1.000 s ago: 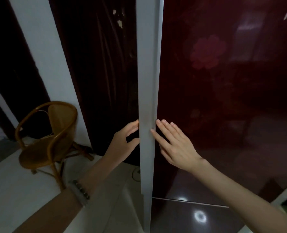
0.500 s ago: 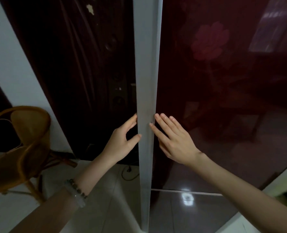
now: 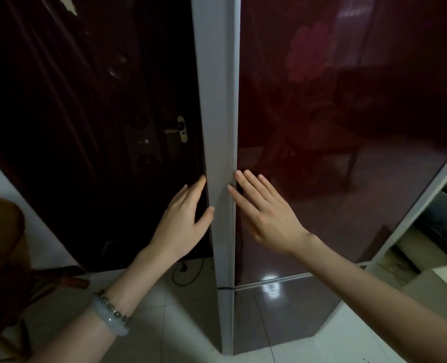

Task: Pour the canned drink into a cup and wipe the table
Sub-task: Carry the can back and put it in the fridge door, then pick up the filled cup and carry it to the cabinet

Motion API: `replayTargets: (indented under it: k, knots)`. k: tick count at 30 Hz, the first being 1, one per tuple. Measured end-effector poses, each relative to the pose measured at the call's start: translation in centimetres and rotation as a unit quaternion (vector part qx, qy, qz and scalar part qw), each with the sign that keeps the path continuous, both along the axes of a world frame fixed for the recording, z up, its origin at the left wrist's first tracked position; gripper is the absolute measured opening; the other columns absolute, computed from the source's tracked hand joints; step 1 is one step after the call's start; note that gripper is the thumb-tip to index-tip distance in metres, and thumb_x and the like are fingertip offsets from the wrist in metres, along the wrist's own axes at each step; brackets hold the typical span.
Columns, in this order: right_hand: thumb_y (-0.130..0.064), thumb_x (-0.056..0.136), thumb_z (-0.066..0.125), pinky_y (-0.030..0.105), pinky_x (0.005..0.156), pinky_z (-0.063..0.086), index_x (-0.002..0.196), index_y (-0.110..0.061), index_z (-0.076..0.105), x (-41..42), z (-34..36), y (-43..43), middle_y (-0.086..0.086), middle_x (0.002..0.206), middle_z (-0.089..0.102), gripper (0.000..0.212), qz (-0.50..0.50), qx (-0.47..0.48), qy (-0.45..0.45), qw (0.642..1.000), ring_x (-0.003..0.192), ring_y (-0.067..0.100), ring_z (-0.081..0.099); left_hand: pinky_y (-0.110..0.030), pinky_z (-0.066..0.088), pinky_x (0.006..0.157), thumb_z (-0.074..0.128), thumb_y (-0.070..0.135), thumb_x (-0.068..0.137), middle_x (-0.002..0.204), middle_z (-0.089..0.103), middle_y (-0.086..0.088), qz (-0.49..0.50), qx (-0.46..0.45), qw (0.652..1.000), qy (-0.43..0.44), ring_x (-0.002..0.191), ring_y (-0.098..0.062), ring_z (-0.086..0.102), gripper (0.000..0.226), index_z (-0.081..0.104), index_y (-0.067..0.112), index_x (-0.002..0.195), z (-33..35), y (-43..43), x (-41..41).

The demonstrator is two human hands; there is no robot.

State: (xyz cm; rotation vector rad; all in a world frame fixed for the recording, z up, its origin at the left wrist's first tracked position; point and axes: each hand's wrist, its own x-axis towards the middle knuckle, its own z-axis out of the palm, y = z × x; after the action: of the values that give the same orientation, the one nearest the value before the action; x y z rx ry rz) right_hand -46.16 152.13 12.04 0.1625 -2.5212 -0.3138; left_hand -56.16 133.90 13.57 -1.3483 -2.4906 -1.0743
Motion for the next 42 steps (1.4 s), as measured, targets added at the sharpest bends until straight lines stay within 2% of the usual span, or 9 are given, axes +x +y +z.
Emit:
replayTargets:
  k: [4,9,15,18,22,27,32,38,42]
  knots:
    - [-0.017,0.08,0.04,0.043,0.115,0.024,0.141,-0.004,0.038,1.6,0.3,-2.3,0.023,0.15,0.028,0.063,-0.046,-0.127,-0.019,0.991,0.14,0.034,0.026,-0.014,0.0,0.113,0.046,0.031,0.096,0.154,0.023,0.0,-0.003,-0.03,0.993,0.118,0.137,-0.001,0.01,0.06,0.021,0.013,0.148,-0.2,-0.9,0.7]
    - [-0.027,0.076,0.041,0.051,0.099,0.044,0.132,0.002,0.049,5.1,-1.3,-4.3,0.028,0.135,0.048,0.064,-0.171,-0.187,-0.038,0.967,0.123,0.041,0.049,-0.038,0.022,0.115,0.042,0.03,0.09,0.146,0.04,-0.013,-0.076,-0.081,0.961,0.253,0.136,-0.024,0.035,0.059,0.034,0.002,0.141,-2.2,-0.3,2.6]
    - [-0.027,0.074,0.057,0.048,0.101,0.04,0.134,0.002,0.047,13.0,-3.5,-5.2,0.024,0.136,0.049,0.068,-0.356,-0.199,-0.032,0.913,0.124,0.037,0.05,-0.038,0.021,0.114,0.041,0.032,0.086,0.142,0.045,-0.014,-0.192,-0.118,0.935,0.273,0.133,-0.026,0.041,0.062,0.037,0.002,0.14,-4.9,4.3,7.1]
    - [-0.019,0.074,0.067,0.049,0.102,0.041,0.136,0.002,0.044,17.9,-4.1,-5.4,0.023,0.139,0.047,0.07,-0.435,-0.209,-0.024,0.875,0.128,0.037,0.046,-0.039,0.023,0.114,0.055,0.029,0.083,0.141,0.046,-0.015,-0.25,-0.109,0.919,0.284,0.131,-0.027,0.043,0.065,0.038,0.001,0.139,-5.6,7.0,11.0]
    - [-0.018,0.07,0.074,0.048,0.098,0.044,0.132,0.001,0.049,25.0,-4.6,-6.5,0.023,0.134,0.052,0.069,-0.56,-0.215,0.0,0.8,0.123,0.037,0.051,-0.046,0.032,0.108,0.071,0.025,0.076,0.137,0.05,-0.018,-0.337,-0.081,0.892,0.29,0.126,-0.031,0.048,0.071,0.042,-0.001,0.136,-5.5,9.7,18.1]
    - [-0.018,0.065,0.079,0.05,0.094,0.047,0.128,0.002,0.052,33.5,-5.1,-8.9,0.024,0.13,0.055,0.072,-0.661,-0.234,0.028,0.712,0.119,0.039,0.054,-0.044,0.025,0.113,0.059,0.03,0.081,0.14,0.046,-0.018,-0.425,-0.067,0.85,0.305,0.13,-0.03,0.045,0.068,0.039,0.001,0.139,-7.0,11.3,26.9]
    - [-0.016,0.073,0.073,0.049,0.101,0.041,0.133,0.002,0.046,43.7,-5.7,-12.6,0.025,0.137,0.047,0.069,-0.725,-0.239,0.034,0.645,0.126,0.039,0.047,-0.041,0.02,0.111,0.037,0.035,0.083,0.139,0.047,-0.017,-0.495,-0.062,0.815,0.296,0.129,-0.03,0.045,0.065,0.04,0.001,0.138,-8.1,10.8,37.5]
    - [-0.02,0.087,0.058,0.045,0.114,0.025,0.144,-0.002,0.029,56.0,-5.9,-17.4,0.02,0.151,0.029,0.066,-0.766,-0.248,0.033,0.593,0.14,0.034,0.026,-0.045,0.03,0.11,0.065,0.029,0.08,0.138,0.048,-0.018,-0.561,-0.008,0.775,0.29,0.128,-0.03,0.046,0.068,0.041,0.0,0.137,-8.6,8.3,50.7]
    - [-0.016,0.077,0.069,0.048,0.105,0.038,0.135,0.001,0.043,63.7,-6.6,-21.0,0.024,0.14,0.045,0.066,-0.798,-0.236,0.05,0.552,0.13,0.038,0.042,-0.046,0.032,0.109,0.066,0.027,0.079,0.136,0.05,-0.019,-0.604,0.01,0.746,0.28,0.126,-0.031,0.049,0.066,0.043,-0.001,0.135,-9.5,6.3,59.5]
